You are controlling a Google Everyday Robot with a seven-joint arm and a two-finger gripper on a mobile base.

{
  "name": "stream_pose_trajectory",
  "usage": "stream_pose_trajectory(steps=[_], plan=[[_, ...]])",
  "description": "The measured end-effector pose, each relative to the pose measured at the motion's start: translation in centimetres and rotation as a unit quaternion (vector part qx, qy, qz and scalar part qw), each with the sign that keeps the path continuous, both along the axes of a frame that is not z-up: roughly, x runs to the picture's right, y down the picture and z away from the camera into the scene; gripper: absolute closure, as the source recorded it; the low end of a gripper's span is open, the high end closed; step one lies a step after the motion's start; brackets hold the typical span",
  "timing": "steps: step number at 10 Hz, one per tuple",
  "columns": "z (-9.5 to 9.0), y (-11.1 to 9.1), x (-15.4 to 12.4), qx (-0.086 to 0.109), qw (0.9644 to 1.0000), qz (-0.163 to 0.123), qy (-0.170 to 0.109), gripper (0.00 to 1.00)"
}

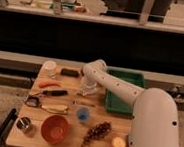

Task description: Wipe table surface with towel

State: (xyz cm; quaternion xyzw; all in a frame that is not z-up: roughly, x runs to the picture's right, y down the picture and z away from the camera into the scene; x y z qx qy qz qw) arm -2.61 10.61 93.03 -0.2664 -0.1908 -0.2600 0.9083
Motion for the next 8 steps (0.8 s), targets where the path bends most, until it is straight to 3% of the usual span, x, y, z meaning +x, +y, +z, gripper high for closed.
stream_pose_trajectory(steps=[5,8], plan=[[-2.5,2.8,3.4,-0.02,0.9998,-0.001,0.007,1.0],[-2.8,2.7,5.2,-0.023,0.9994,0.006,0.026,1.0]])
